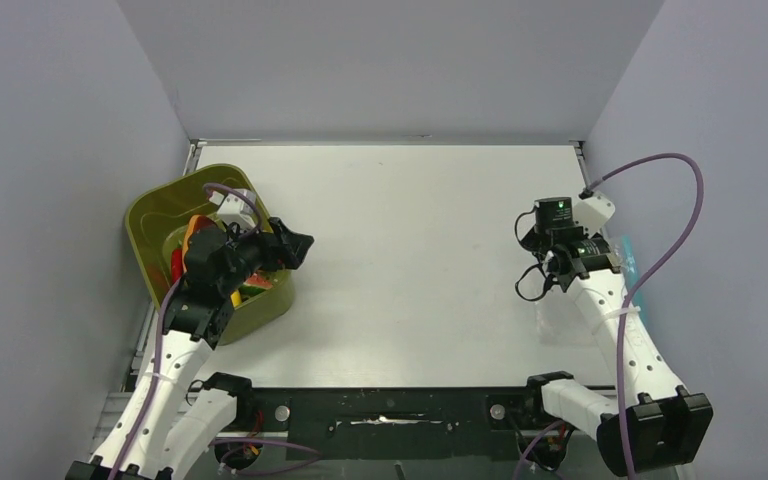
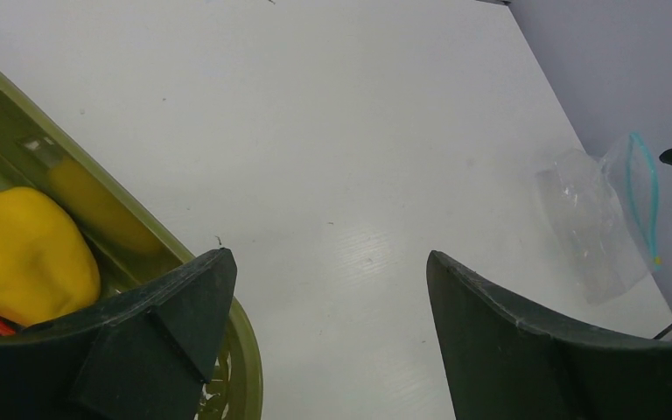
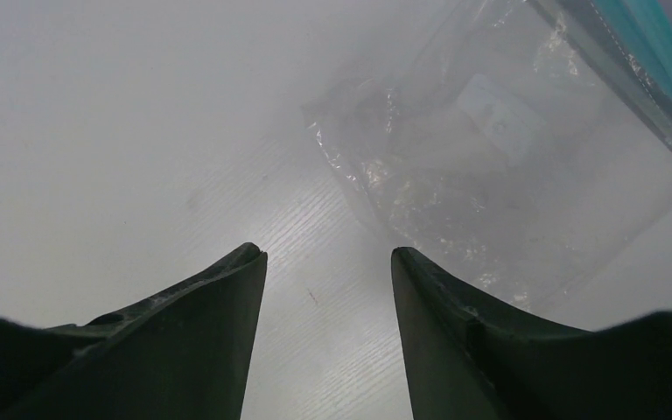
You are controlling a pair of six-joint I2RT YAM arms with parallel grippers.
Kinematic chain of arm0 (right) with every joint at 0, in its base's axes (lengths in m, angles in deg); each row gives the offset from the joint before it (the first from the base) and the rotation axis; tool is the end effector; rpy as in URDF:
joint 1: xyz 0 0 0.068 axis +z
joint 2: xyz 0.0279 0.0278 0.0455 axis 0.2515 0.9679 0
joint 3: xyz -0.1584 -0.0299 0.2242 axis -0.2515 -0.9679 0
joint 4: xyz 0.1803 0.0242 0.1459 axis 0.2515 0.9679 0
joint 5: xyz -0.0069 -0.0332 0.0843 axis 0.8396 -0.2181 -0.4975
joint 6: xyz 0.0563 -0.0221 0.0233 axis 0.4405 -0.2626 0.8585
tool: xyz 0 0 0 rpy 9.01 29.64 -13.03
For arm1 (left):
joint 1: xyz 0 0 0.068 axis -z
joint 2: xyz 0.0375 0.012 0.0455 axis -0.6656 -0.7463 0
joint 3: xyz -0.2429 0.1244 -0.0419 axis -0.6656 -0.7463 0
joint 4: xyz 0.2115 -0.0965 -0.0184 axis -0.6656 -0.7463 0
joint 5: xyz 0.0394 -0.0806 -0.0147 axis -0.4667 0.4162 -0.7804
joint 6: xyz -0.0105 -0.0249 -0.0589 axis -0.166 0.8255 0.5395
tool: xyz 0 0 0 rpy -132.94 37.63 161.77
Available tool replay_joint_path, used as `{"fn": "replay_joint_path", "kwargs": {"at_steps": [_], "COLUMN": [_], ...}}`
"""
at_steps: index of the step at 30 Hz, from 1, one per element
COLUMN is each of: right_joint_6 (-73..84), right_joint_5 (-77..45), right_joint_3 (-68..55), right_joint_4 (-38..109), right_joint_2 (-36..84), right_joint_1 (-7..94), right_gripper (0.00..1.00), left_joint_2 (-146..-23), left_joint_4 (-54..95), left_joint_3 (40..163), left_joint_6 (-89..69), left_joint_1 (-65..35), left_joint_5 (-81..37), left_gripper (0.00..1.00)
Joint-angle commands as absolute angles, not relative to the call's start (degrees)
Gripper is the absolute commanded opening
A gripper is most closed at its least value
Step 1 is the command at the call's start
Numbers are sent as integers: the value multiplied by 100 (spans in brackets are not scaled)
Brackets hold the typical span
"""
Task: Place the food in the zip-top bag and seal the zipper
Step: Pick up the zipper food storage bag at the corner of the board.
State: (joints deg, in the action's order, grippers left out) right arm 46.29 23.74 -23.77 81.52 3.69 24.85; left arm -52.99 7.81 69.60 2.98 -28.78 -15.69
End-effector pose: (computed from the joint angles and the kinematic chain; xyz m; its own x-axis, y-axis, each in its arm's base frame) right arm 0.1845 0.0063 0.3104 -0.3574 0.5722 -0.7382 0.6764 0.7035 0.2179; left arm 0.1577 -0.0495 0.3146 -0.4076 -0.3171 -0.8563 0.3156 0.8310 -0.4580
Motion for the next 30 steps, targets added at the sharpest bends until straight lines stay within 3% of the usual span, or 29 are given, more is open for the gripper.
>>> {"fn": "replay_joint_path", "kwargs": {"at_steps": [1, 8, 30], "right_joint_6": [4566, 4436, 4053], "right_joint_5": [2491, 2543, 2530], "right_joint_3": [-2523, -2769, -3239], "right_joint_4": [7774, 7509, 6978], "right_joint_2": [619, 1285, 2283], "right_joint_1": [2334, 2053, 1951], "right_gripper": [53, 40, 36], "left_joint_2": [-5232, -5168, -5069], "left_joint_4": [849, 833, 815], "left_joint_3": [6999, 6983, 6969], "left_joint_6": [147, 113, 77], "left_joint_1": [-2907, -2875, -2854], "left_joint_5": [-1626, -1631, -1649], "left_gripper": [80, 80, 80]}}
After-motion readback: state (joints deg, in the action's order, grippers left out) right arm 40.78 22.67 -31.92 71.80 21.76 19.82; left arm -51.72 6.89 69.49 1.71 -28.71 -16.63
